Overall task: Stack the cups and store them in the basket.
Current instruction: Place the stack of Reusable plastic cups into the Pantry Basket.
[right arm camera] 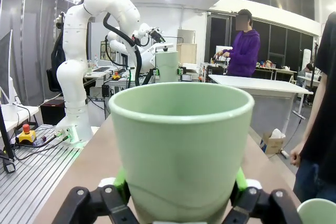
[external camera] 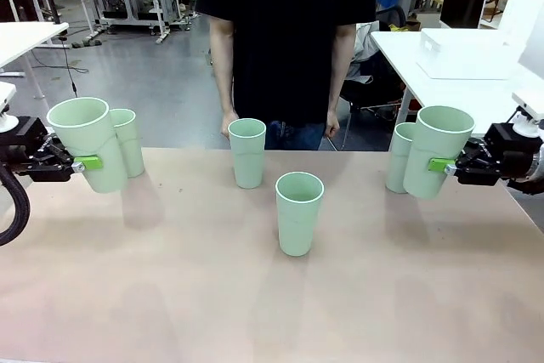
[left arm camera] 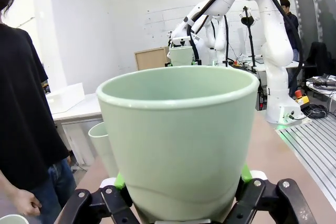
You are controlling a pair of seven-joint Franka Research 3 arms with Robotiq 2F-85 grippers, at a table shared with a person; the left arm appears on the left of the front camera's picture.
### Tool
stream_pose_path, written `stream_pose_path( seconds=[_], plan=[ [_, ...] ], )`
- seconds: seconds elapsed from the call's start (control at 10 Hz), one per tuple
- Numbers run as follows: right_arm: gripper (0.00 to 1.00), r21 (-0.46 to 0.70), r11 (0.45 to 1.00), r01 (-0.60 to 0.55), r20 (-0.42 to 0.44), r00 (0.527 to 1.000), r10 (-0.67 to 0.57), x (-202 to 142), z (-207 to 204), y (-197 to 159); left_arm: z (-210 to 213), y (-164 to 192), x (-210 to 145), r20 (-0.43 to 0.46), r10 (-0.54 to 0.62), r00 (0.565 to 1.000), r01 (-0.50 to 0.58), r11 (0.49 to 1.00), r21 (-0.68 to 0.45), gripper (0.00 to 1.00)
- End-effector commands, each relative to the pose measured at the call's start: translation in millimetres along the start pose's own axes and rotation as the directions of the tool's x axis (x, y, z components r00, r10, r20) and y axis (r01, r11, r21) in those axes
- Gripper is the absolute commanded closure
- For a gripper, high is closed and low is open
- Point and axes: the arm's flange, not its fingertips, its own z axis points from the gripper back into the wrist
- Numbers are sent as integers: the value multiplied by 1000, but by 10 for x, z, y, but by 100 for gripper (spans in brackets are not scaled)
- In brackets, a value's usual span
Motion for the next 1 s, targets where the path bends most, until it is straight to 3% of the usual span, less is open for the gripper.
stream_pose_path(
  seconds=[0.0, 0.9],
  plan=[
    [13, 0, 1000, -10, 2, 1000, 10, 19, -11, 13, -24, -13, 27, -1, -5, 1000, 5, 1000, 3, 15],
    [13, 0, 1000, -10, 2, 1000, 10, 19, -11, 13, -24, -13, 27, -1, -5, 1000, 5, 1000, 3, 15]
  ],
)
